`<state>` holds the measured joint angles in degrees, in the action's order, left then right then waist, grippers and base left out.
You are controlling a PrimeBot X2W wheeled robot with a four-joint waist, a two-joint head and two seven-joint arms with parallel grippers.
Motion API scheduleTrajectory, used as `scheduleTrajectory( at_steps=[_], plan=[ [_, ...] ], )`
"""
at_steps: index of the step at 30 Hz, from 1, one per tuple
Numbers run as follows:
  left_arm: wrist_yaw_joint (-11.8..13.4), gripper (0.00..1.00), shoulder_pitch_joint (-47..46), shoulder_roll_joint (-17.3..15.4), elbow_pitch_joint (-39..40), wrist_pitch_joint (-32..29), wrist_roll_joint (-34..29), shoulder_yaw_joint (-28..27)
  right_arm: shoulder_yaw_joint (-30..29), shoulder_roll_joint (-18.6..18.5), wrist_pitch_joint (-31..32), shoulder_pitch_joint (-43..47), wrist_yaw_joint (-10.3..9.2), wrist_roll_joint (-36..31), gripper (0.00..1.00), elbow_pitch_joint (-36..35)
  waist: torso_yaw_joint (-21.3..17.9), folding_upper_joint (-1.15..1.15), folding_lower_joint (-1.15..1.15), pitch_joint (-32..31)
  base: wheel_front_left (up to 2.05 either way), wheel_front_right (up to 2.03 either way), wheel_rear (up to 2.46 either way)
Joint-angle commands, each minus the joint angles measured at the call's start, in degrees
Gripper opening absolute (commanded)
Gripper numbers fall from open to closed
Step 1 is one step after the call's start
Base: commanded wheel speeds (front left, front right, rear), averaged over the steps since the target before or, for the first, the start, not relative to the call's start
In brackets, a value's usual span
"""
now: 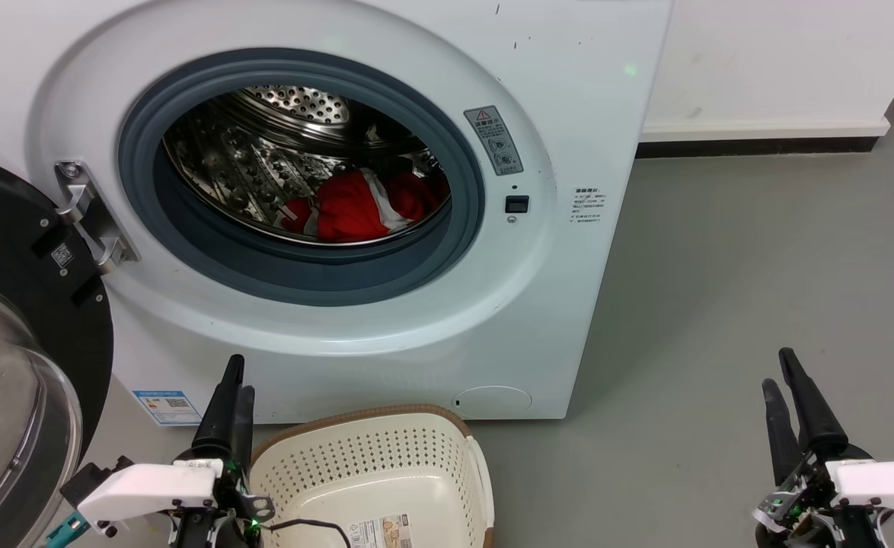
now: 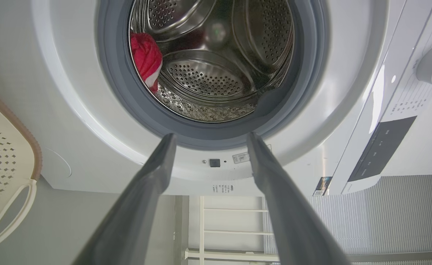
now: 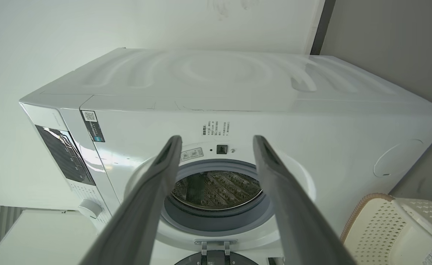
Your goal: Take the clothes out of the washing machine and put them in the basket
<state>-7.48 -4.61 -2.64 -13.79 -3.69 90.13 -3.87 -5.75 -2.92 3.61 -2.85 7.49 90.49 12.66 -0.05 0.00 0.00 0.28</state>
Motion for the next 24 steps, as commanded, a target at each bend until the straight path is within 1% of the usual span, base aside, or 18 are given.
scheduleTrajectory(
  at_steps=[1, 8, 9, 11, 12, 24],
  plan=[
    [-0.01, 1.00, -1.00, -0.16, 1.88, 0.89, -2.11, 0.46, 0.19, -0.04, -0.84, -0.30, 0.00, -1.80, 1.00, -2.12, 0.01, 0.00, 0.00, 0.05, 0.00, 0.00, 0.00],
    [0.18, 1.00, -0.71, -0.18, 4.26, 2.68, -9.71, 0.89, 0.38, -0.04, -2.64, 0.69, 0.00, -9.76, 1.00, -5.61, 0.10, 0.00, 0.00, 0.19, 0.00, 0.00, 0.00],
    [0.59, 1.00, -0.59, -0.18, 5.01, 3.17, -12.09, 1.39, 0.53, -0.03, -3.13, 1.04, 0.00, -12.73, 1.00, -6.76, 0.17, 0.00, 0.00, 0.24, 0.00, 0.00, 0.00],
    [1.01, 1.00, -0.54, -0.18, 5.68, 3.66, -14.79, 1.93, 0.74, -0.03, -3.60, 1.31, 0.00, -16.35, 1.00, -7.92, 0.24, 0.00, 0.00, 0.29, 0.00, 0.00, 0.00],
    [1.70, 1.00, -0.36, -0.19, 6.54, 4.35, -18.54, 2.67, 1.06, -0.03, -4.31, 1.84, 0.00, -20.98, 1.00, -9.39, 0.34, 0.00, 0.00, 0.31, 0.00, 0.00, 0.00],
    [3.37, 1.00, 0.31, -0.21, 8.81, 6.93, -32.24, 5.11, 2.06, -0.02, -6.87, 4.79, 0.00, -40.22, 1.00, -13.80, 0.81, 0.00, 0.00, 0.24, 0.00, 0.00, 0.00]
  ],
)
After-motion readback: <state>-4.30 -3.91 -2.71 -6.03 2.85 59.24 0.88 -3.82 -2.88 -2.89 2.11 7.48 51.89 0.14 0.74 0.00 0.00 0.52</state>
